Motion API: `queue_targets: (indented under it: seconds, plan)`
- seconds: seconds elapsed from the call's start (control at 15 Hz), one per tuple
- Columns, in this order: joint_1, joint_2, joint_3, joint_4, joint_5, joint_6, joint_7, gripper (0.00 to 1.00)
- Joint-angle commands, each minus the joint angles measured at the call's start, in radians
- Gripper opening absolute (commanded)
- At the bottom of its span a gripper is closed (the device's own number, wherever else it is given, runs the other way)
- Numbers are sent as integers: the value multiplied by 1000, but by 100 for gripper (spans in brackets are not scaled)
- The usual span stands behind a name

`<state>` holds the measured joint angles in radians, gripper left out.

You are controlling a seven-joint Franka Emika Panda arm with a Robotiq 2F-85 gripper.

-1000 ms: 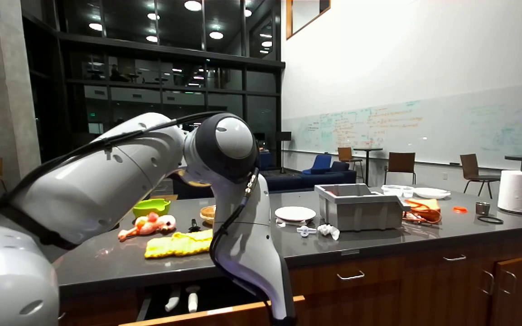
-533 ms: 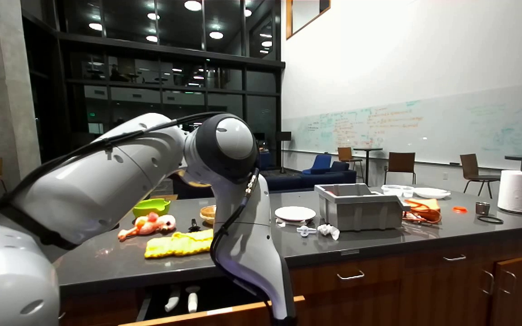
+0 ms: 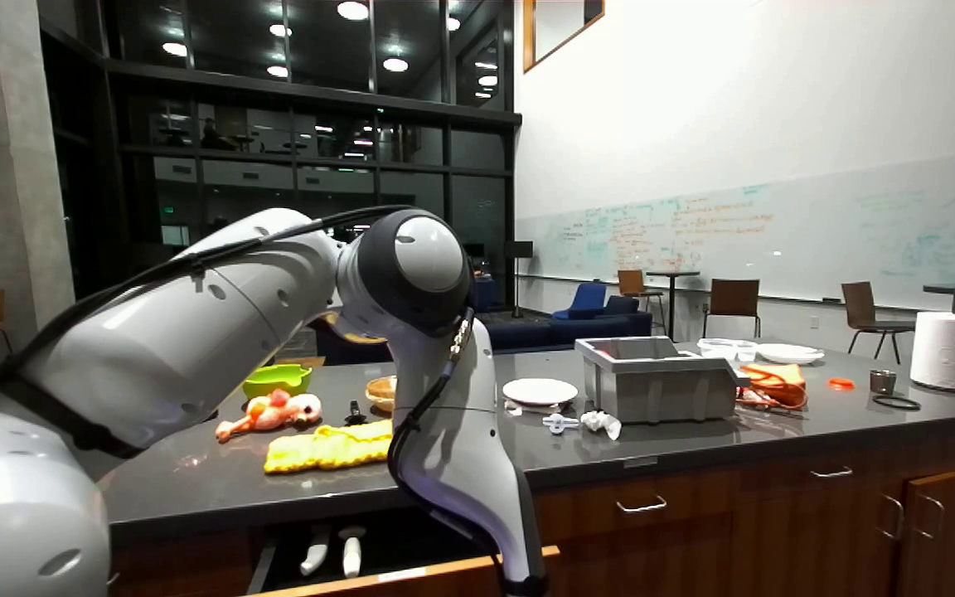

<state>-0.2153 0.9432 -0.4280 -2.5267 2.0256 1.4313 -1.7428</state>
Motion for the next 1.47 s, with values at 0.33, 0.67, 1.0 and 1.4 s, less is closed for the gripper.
queue_targets:
  seconds: [0.33,0.67,1.0,1.4]
  plan:
    - [36,-92,-36,-40,-23,51,-50,100]
    - [81,-220,-83,-109,-30,109,-106,100]
    - [132,-403,-132,-195,-28,329,-121,100]
    - [265,-657,-152,-264,99,763,-287,100]
